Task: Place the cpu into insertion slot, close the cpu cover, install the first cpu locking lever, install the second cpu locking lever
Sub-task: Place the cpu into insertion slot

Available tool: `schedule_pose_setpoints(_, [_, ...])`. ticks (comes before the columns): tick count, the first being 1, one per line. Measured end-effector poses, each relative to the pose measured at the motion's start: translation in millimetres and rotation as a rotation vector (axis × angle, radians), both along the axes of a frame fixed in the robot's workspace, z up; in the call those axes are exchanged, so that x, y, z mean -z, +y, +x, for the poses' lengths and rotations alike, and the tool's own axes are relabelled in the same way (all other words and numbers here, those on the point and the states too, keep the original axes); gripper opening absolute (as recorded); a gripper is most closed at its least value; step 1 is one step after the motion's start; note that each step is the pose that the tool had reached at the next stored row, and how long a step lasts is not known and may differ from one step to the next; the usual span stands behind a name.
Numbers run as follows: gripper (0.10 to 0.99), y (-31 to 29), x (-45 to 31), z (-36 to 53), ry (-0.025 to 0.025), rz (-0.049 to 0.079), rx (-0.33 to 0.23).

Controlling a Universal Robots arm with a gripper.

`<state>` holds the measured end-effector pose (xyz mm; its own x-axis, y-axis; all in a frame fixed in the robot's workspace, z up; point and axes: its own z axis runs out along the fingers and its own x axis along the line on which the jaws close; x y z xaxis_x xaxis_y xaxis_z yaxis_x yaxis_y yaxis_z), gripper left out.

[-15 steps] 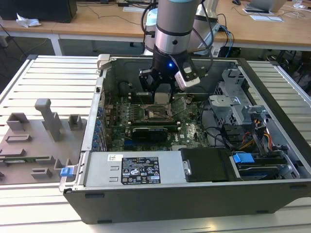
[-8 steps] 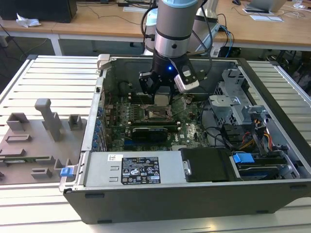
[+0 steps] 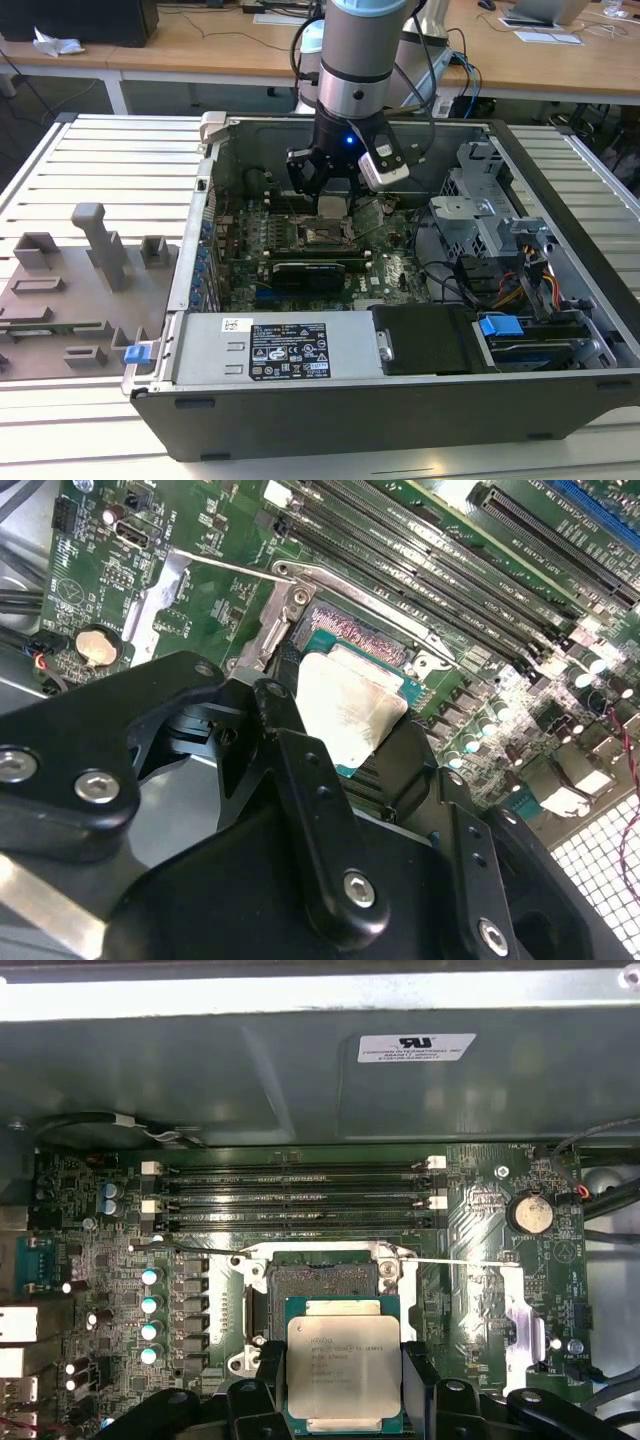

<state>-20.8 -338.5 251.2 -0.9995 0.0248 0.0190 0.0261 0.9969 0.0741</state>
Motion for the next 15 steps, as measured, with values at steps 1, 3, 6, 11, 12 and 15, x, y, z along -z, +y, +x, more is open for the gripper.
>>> schedule_pose_setpoints(1, [0.545, 0.1, 0.0, 0.0, 0.0000, 0.000, 0.000])
schedule_pose_setpoints(3, [0.545, 0.1, 0.1, 0.0, 0.0000, 0.000, 0.000])
schedule_pose_setpoints(6, [0.545, 0.2, 0.2, 0.0, -0.0001, -0.001, 0.036])
schedule_pose_setpoints(11, [0.545, 0.1, 0.4, 0.0, 0.0000, -0.001, 0.127])
schedule_pose_setpoints(12, [0.545, 0.1, 0.4, 0.0, 0.0000, -0.001, 0.137])
schedule_pose_setpoints(15, [0.545, 0.1, 0.6, 0.0, 0.0001, -0.001, 0.177])
